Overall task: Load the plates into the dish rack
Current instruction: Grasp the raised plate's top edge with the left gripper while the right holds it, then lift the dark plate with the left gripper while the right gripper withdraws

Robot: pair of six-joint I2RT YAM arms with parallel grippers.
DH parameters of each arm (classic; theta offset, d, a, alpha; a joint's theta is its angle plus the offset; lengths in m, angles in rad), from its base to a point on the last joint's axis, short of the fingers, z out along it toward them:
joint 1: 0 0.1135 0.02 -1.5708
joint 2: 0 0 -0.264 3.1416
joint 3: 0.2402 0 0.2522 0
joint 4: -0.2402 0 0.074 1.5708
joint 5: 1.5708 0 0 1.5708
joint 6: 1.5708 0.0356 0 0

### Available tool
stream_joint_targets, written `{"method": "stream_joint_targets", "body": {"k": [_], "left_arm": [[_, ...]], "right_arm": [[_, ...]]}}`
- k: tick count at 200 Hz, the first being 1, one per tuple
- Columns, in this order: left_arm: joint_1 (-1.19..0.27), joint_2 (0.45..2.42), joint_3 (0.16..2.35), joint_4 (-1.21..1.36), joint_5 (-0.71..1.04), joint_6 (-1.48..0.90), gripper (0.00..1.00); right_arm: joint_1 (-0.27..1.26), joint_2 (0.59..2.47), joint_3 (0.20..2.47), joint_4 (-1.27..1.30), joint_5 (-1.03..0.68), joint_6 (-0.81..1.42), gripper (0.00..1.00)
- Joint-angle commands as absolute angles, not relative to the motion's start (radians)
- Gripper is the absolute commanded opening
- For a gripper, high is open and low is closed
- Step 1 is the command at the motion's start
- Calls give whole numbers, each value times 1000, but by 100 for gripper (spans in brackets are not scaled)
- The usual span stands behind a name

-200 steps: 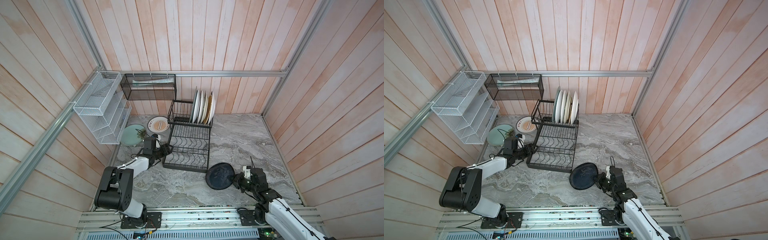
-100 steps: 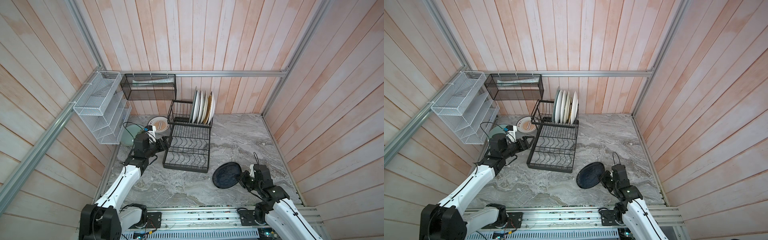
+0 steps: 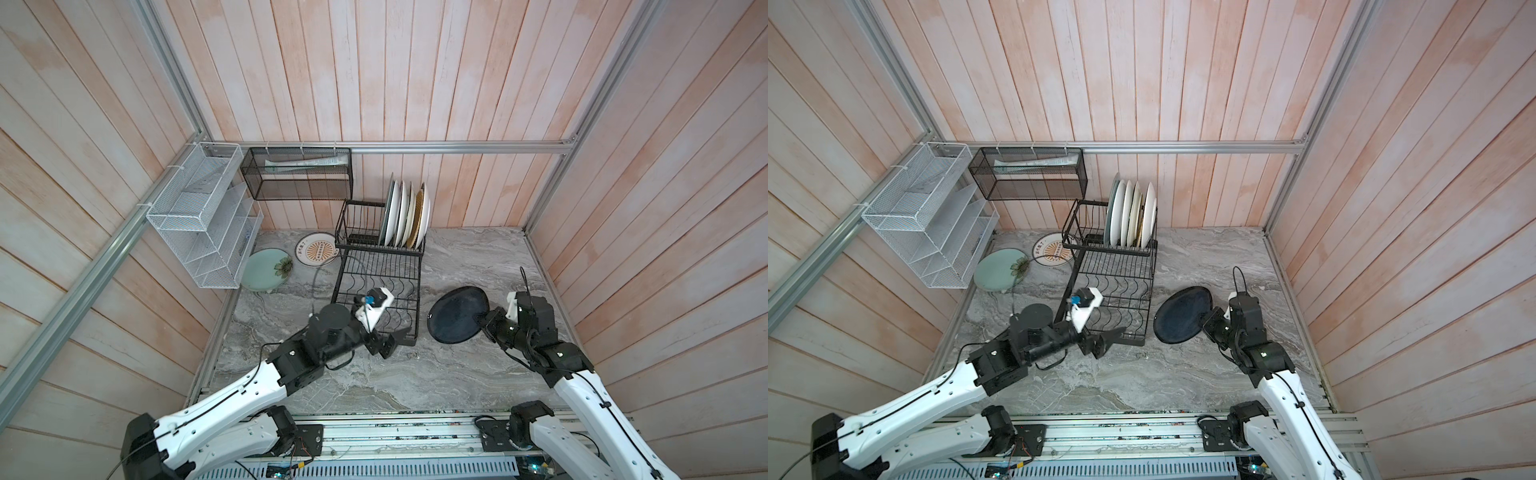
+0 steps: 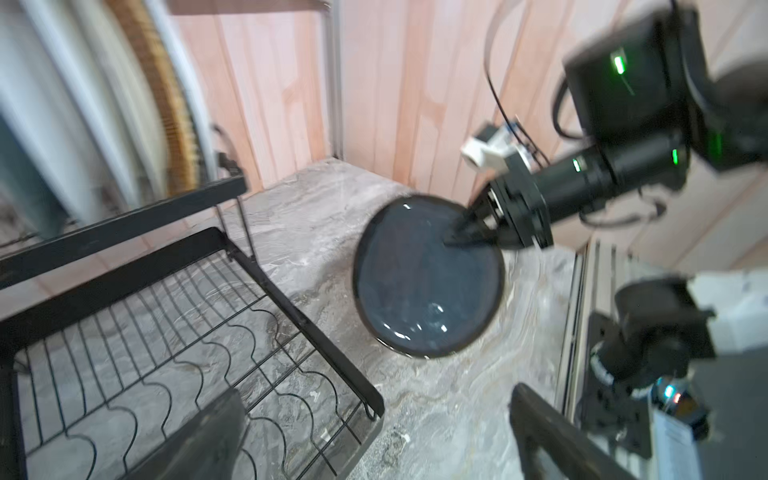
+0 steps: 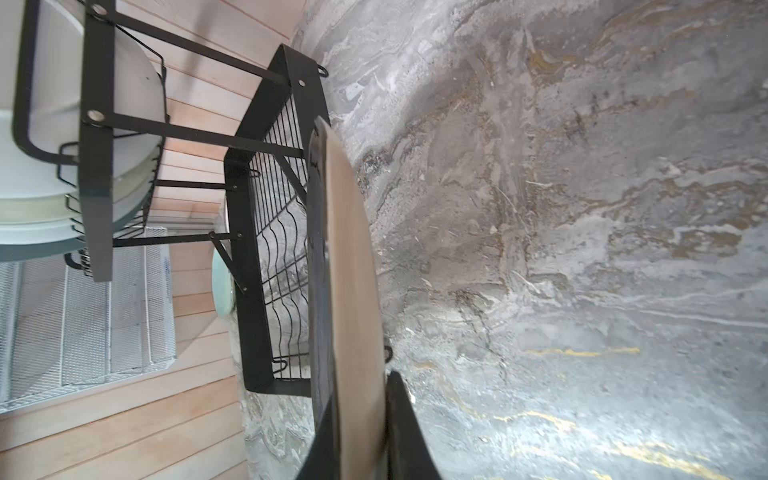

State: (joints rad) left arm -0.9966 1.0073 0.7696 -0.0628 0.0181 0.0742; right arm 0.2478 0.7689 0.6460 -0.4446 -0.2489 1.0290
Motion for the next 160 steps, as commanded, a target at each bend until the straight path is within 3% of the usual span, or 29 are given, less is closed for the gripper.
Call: {"method": "stream_joint_targets", "body": {"k": [1, 39, 78, 115, 160], "left_arm": [[-1136, 1118, 812, -38, -197, 333, 100], [-1277, 1316, 855, 84, -307, 539, 100], [-1297, 1428, 882, 186, -380, 601, 96], [-1298, 1481, 856, 301, -432, 663, 85], [-1291, 1539, 820, 425, -487, 744, 61]], "right_arm": [[249, 775, 696, -328, -306, 1093, 0], [252, 763, 698, -304, -336, 1136, 0], [254, 744, 692, -307, -361, 1153, 0], [253, 736, 680, -292, -391, 1176, 0], [253, 722, 655, -273, -423, 1204, 0]]}}
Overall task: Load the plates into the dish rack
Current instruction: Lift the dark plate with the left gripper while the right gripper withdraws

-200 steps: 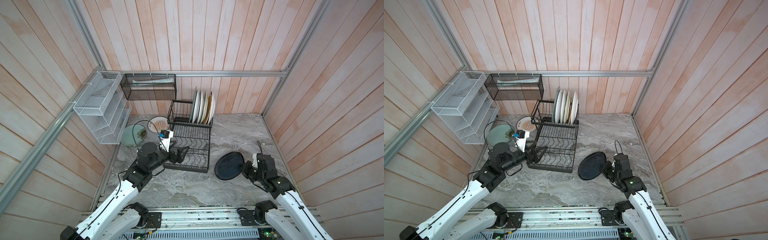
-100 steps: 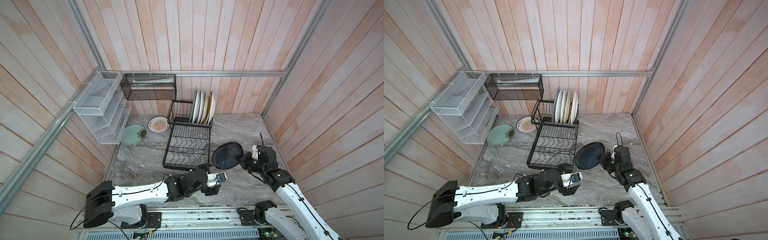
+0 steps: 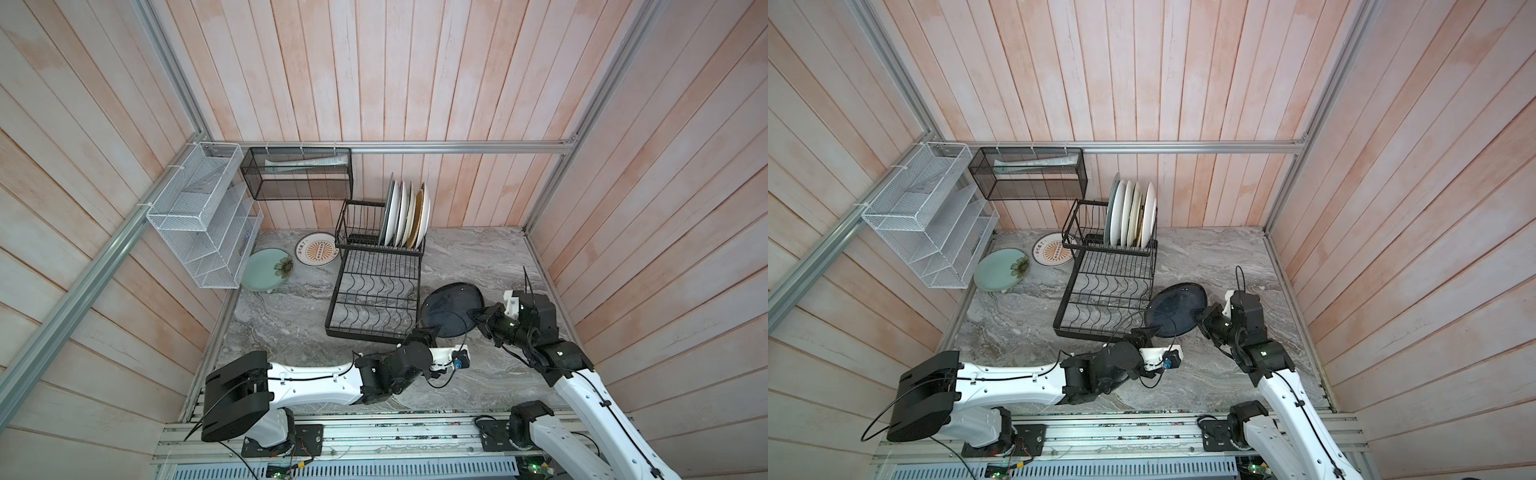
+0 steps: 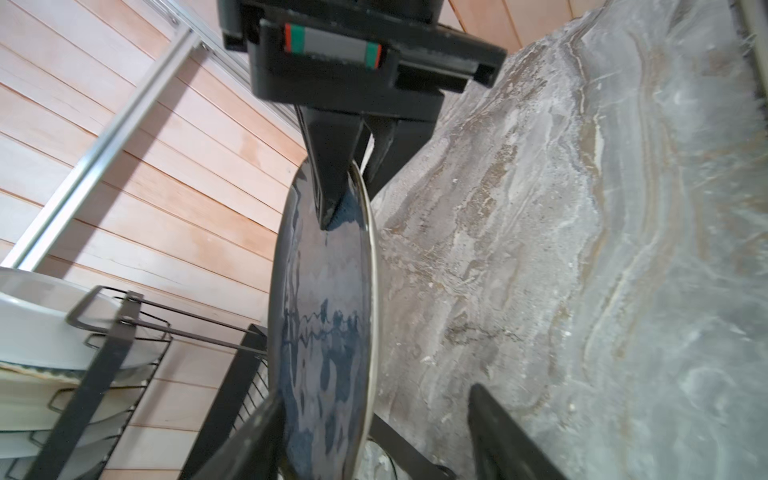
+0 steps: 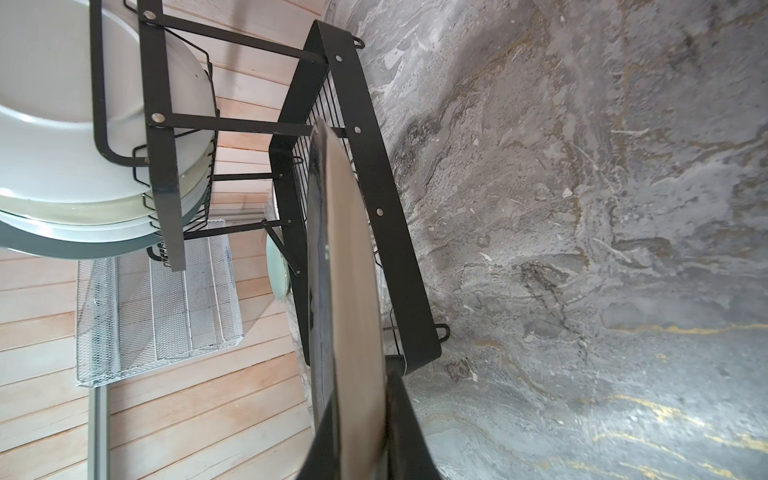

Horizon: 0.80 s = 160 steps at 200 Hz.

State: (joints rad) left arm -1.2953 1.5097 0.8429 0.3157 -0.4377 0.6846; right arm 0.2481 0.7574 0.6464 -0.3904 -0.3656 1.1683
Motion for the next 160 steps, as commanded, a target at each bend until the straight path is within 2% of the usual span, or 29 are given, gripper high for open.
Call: {"method": "stream_joint_targets", "body": {"k": [1, 13, 32, 59, 72, 94, 134, 160], "left_arm": [[-1291, 1540, 821, 427, -487, 744, 61], [-1282, 1557, 822, 436, -492, 742, 58], [-1270, 1581, 819, 477, -505, 746, 47], [-1264, 1615, 825, 510, -523, 758, 39], [-1265, 1623, 826, 513, -527, 760, 30], [-1265, 1620, 832, 490, -535, 743, 0], [-1279, 1584, 829, 449, -541, 723, 0], [-1290, 1533, 810, 431, -528, 703, 0]], "right_arm": [[253, 721, 654, -273, -423, 1204, 0], [253, 717, 649, -271, -429, 1208, 0], [255, 710, 641, -270, -439, 1215, 0], [256, 701, 624, -266, -449, 1222, 0], [256, 700, 618, -261, -455, 1224, 0], [258, 703, 620, -254, -456, 1218, 0], [272, 715, 620, -222, -459, 1208, 0], [281, 726, 629, -198, -451, 1170, 44]]}}
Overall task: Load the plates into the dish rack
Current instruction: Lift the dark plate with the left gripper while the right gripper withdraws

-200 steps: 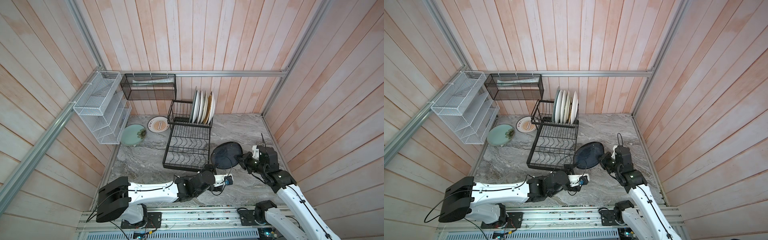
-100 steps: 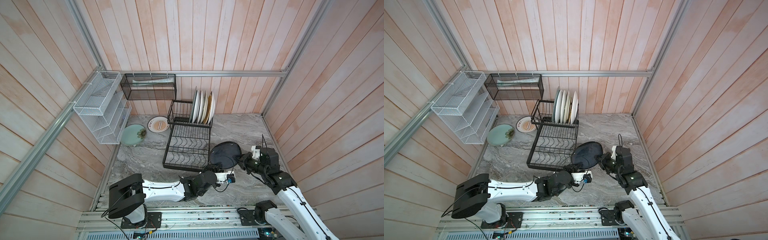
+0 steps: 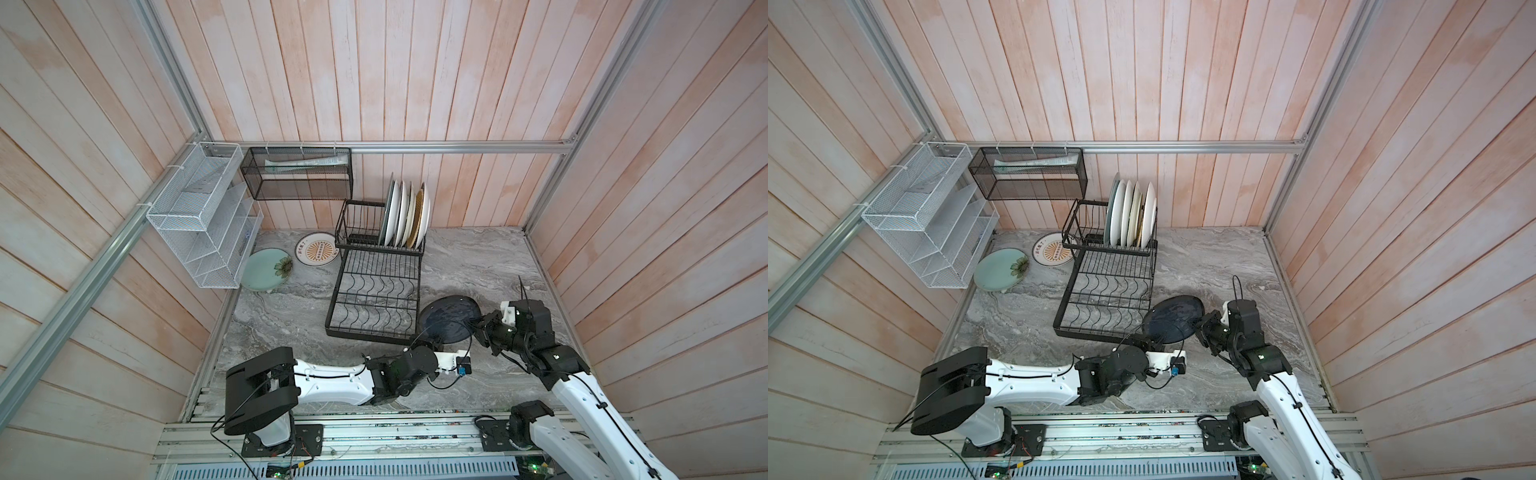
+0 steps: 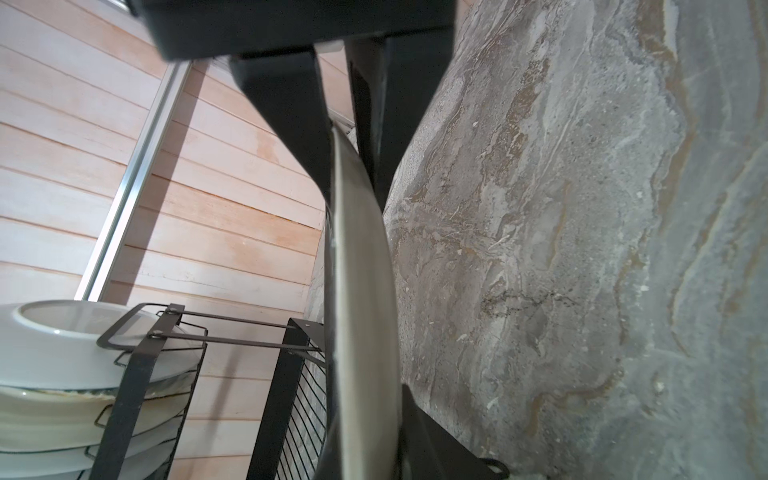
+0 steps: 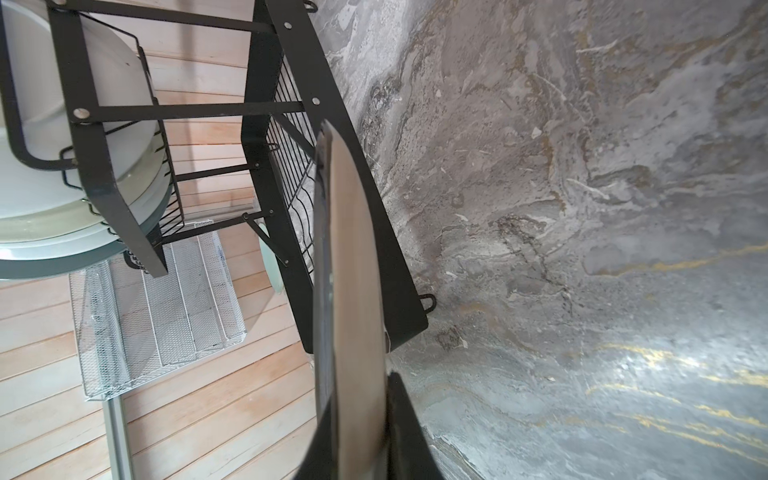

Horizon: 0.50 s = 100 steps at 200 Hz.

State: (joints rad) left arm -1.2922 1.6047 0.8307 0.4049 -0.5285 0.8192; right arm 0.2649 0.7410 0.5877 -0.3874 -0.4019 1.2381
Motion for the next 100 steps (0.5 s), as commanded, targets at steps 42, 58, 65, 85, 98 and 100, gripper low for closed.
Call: {"method": "stream_joint_targets", "body": {"k": [42, 58, 65, 85, 98, 100], "left_arm": [[-1293, 1390, 784, 300, -456, 583, 0], [-1295, 1321, 776, 215, -417, 521, 0], [-1295, 1287, 774, 175, -394, 490, 0], [-1296, 1187, 774, 42, -323, 412, 0], [-1296, 1121, 780, -39, -281, 360, 0], [-1297, 1110, 781, -54, -276, 351, 0]], "right_arm": [[276, 835, 791, -227, -440, 987, 98], [274, 887, 874, -270, -394, 912, 98], [270, 899, 897, -278, -376, 891, 98], [246, 939, 940, -275, -346, 826, 98], [206, 965, 950, -275, -356, 792, 98], [200, 968, 950, -272, -357, 785, 98]]}}
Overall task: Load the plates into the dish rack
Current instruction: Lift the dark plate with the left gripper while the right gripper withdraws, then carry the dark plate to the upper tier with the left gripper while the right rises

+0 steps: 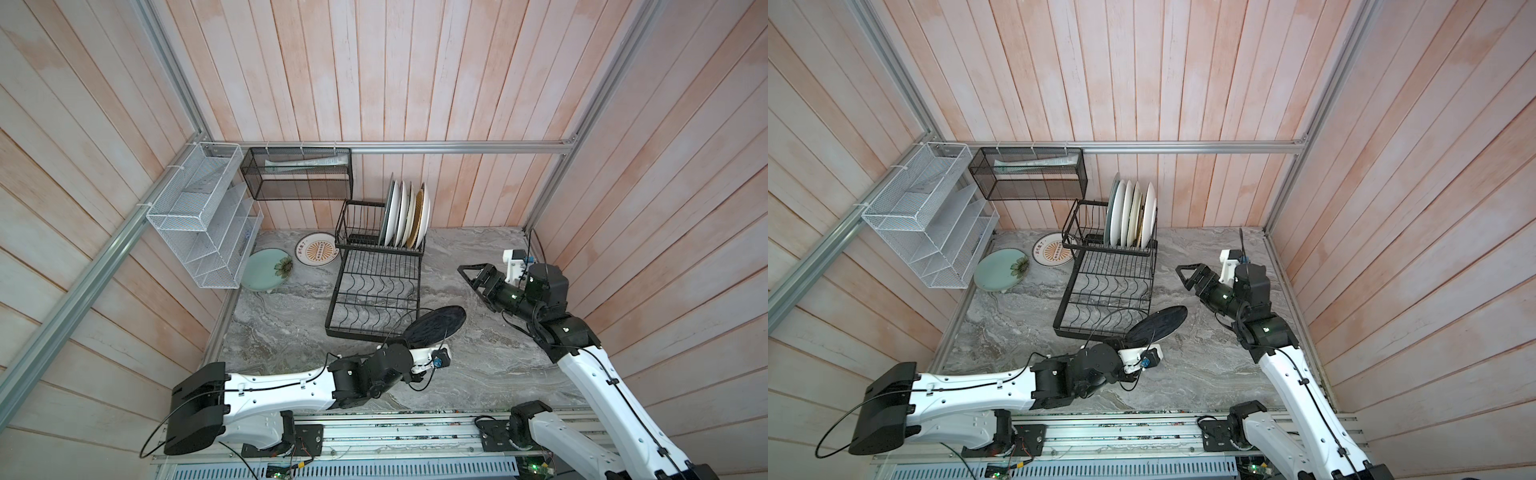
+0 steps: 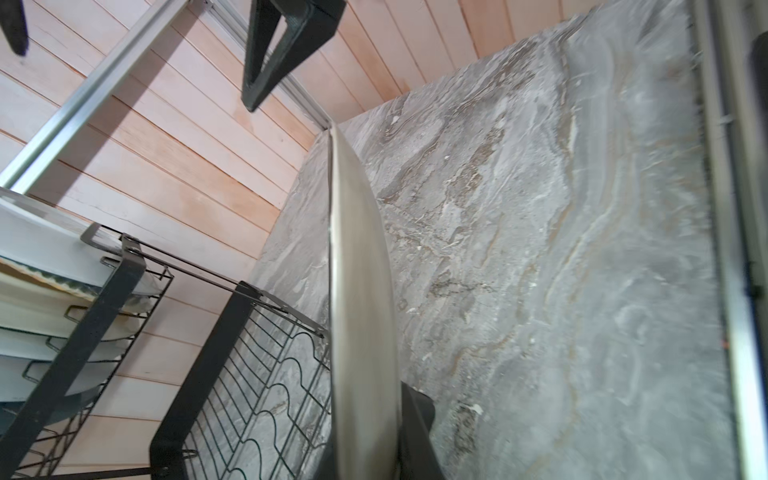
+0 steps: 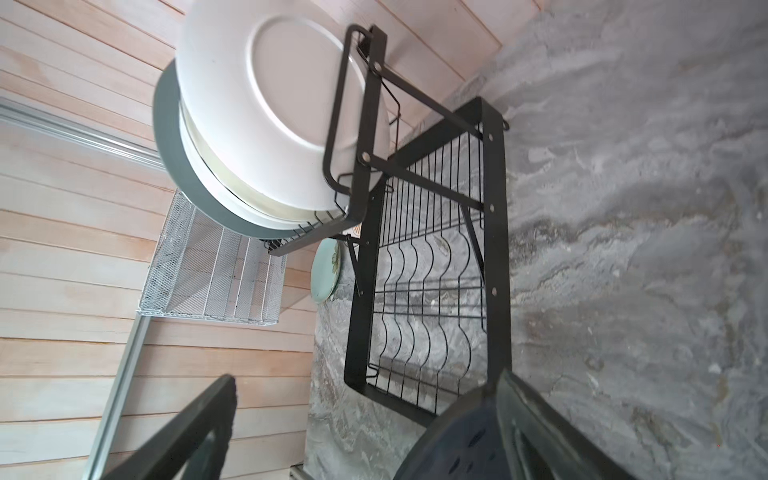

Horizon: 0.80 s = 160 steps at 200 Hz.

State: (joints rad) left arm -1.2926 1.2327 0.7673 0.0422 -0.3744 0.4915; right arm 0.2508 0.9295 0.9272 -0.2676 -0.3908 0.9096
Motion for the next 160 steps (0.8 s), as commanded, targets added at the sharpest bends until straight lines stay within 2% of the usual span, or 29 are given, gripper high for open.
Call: {"method": "stream_joint_targets", "body": {"k": [1, 26, 48, 87, 130, 144, 160], "left_arm": [[-1296, 1105, 782, -62, -270, 348, 0], [-1296, 963, 801, -200, -151, 252, 0], [-1296, 842, 838, -260, -106, 161, 0], [-1296, 701, 944, -168, -274, 85, 0], [-1265, 789, 1088, 69, -549, 231, 0], [-1176, 857, 1157, 70, -541, 222, 0], [-1011, 933, 1252, 6, -437, 120, 0]], "right_arm": [[196, 970, 948, -270, -359, 782, 98], [125, 1013, 908, -245, -383, 732, 98], [126, 1036, 866, -232, -376, 704, 98], [170, 1015, 772, -154, -378, 696, 98], [332, 1023, 694, -81, -291, 693, 98], [379, 1032, 671, -57, -267, 693, 98], [428, 1040, 645, -15, -246, 692, 98]]}}
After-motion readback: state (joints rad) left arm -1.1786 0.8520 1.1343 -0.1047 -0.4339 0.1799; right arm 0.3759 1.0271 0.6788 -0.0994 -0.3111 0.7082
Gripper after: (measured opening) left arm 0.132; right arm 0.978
